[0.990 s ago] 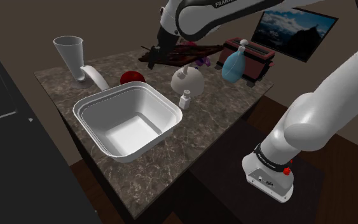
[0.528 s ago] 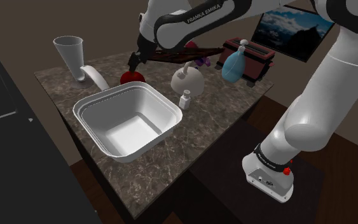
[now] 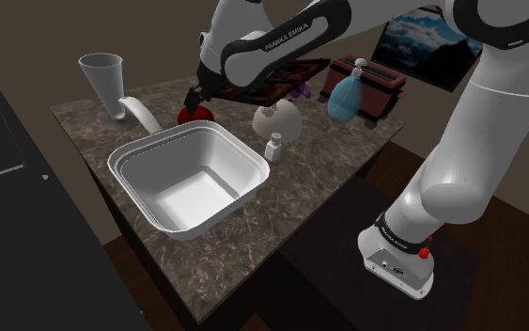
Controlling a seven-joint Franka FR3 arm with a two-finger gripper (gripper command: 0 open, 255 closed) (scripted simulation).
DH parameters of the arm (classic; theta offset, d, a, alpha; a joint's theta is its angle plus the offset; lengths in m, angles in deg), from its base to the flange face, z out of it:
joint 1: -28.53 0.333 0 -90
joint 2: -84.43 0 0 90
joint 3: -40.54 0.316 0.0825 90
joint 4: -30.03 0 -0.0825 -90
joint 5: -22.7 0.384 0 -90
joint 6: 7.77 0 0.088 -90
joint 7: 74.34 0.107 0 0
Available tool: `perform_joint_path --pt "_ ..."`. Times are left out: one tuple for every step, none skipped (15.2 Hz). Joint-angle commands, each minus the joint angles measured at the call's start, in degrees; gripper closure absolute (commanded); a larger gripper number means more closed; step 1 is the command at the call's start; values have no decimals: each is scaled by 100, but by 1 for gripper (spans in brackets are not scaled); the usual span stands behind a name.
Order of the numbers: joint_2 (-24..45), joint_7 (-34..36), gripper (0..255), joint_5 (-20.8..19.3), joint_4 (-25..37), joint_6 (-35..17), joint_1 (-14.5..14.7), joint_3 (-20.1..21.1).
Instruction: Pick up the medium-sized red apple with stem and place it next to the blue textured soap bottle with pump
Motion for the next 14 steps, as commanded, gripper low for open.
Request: perform_joint_path --pt "37 8 0 -15 11 -27 3 -6" --pt "37 8 0 -15 11 -27 3 -6" --pt "37 8 0 -15 11 -27 3 -6" --pt "37 8 0 -15 11 -27 3 -6" --pt "37 8 0 -15 11 -27 3 -6" --pt "37 8 0 -15 11 -27 3 -6" --pt "37 8 255 -15 11 -27 3 -6" --pt "37 8 255 -15 11 -27 3 -6" --pt "37 8 255 -15 11 -27 3 -6" --pt "34 4 255 -13 8 -28 1 -6" --pt "31 1 255 -10 11 -23 0 -5" --pt "30 -4 255 -7 10 -22 -3 -5" --pt "29 -6 255 -5 9 -23 -4 -5" --pt "28 -7 255 -5 8 -22 -4 -5"
